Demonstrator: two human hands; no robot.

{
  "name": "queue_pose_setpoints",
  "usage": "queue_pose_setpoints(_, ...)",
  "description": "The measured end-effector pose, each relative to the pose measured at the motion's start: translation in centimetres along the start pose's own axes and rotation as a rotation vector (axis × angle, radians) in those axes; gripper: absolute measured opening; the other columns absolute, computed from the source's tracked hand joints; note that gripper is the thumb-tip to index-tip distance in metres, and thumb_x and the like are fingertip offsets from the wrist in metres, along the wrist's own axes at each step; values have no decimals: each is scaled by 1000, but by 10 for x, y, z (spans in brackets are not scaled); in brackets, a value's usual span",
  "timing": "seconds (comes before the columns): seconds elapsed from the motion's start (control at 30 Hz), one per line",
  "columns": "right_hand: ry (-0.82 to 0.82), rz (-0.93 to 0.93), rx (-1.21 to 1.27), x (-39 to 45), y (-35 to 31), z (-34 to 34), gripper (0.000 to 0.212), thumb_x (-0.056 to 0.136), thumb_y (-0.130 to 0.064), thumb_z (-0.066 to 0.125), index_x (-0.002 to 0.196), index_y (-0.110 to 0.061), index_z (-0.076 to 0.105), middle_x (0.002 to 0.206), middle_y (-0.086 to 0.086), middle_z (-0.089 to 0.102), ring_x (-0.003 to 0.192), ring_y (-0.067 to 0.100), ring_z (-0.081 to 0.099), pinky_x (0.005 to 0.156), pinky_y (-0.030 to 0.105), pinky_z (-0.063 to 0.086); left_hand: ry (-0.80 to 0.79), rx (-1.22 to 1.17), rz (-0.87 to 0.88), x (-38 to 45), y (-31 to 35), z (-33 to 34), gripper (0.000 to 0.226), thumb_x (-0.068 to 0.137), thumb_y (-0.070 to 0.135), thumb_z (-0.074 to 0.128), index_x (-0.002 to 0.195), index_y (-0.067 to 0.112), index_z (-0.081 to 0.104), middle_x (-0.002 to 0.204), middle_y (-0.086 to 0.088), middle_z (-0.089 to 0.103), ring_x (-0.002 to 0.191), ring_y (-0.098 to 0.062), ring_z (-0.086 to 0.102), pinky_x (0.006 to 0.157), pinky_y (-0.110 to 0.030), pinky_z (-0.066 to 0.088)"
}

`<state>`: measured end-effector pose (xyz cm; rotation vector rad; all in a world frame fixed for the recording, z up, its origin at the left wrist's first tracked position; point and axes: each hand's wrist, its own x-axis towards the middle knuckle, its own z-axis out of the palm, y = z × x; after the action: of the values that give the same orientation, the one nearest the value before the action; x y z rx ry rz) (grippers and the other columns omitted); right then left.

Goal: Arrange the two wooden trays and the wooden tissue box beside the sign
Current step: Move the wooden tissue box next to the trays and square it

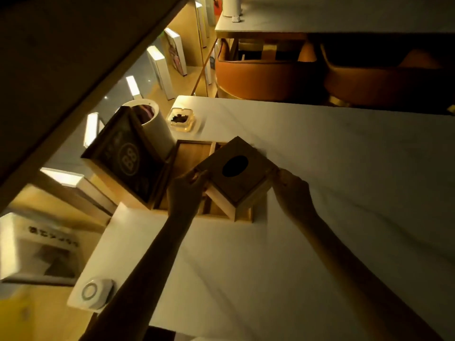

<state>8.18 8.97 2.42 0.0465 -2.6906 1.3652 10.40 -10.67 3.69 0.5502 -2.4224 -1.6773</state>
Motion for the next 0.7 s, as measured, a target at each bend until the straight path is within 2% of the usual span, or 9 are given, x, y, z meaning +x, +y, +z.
queue_pose_setpoints(0.13, -66, -36, 36, -20, -24, 51, 44, 96, -27, 40, 53, -25, 35, 45, -3, 32, 33, 8, 39, 35, 11, 32, 38, 41, 16, -3, -37, -52, 24, 87, 22, 54, 104, 7, 63, 80, -3, 66, 71, -16, 65, 66, -38, 58)
queue_pose_setpoints(0.2, -101, -21, 55, -32, -37, 73, 44, 95, -27, 41, 52, -23, 35, 46, -3, 32, 35, 7, 36, 38, 13, 28, 78, 66, 5, -4, -54, -73, 24, 88, 22, 53, 104, 8, 63, 87, -2, 67, 69, -7, 64, 57, -25, 56)
queue_pose_setpoints(0.27, -126, -13, 77, -44, -49, 93, 42, 95, -27, 42, 53, -20, 38, 48, -2, 35, 43, 8, 36, 44, 12, 30, 131, 63, -37, -7, -71, -91, 29, 87, 26, 54, 111, 10, 60, 93, -2, 67, 72, -8, 65, 54, -19, 55)
queue_pose_setpoints(0.33, -158, 4, 119, -56, -59, 110, 34, 94, -28, 44, 65, -12, 53, 58, 5, 52, 55, 13, 48, 53, 16, 40, 170, 30, -87, -12, -84, -107, 33, 87, 28, 54, 114, 10, 58, 93, -4, 67, 77, -16, 66, 61, -28, 58)
queue_pose_setpoints(0.37, -174, 23, 147, -61, -62, 118, 31, 94, -28, 44, 80, -6, 61, 73, 8, 61, 67, 14, 55, 59, 17, 44, 181, 21, -105, -15, -90, -114, 33, 87, 28, 53, 113, 9, 59, 93, -5, 66, 80, -20, 67, 66, -34, 58)
queue_pose_setpoints(0.43, -204, 61, 195, -72, -64, 134, 32, 94, -30, 44, 106, -5, 61, 95, 4, 64, 87, 10, 57, 68, 11, 45, 192, 20, -119, -24, -99, -126, 28, 88, 28, 50, 107, 11, 61, 91, -4, 66, 83, -25, 66, 72, -39, 57)
queue_pose_setpoints(0.53, -220, 85, 200, -86, -61, 157, 36, 92, -33, 46, 109, -5, 60, 101, 8, 68, 93, 17, 63, 77, 21, 53, 221, 33, -154, -33, -112, -139, 29, 90, 28, 48, 108, 11, 61, 92, -2, 64, 86, -24, 64, 72, -38, 55)
queue_pose_setpoints(0.67, -256, 77, 117, -101, -58, 172, 32, 93, -31, 45, 95, -4, 62, 72, 0, 61, 62, 1, 55, 50, 4, 45, 227, 31, -214, -40, -126, -149, 31, 90, 28, 47, 110, 8, 61, 92, -1, 64, 89, -27, 63, 74, -40, 55)
queue_pose_setpoints(0.7, -257, 71, 108, -104, -56, 175, 31, 93, -31, 45, 94, -5, 63, 69, -2, 59, 59, 0, 53, 48, 2, 43, 228, 28, -229, -42, -128, -150, 31, 90, 27, 48, 108, 7, 62, 88, 1, 64, 88, -28, 63, 75, -43, 55)
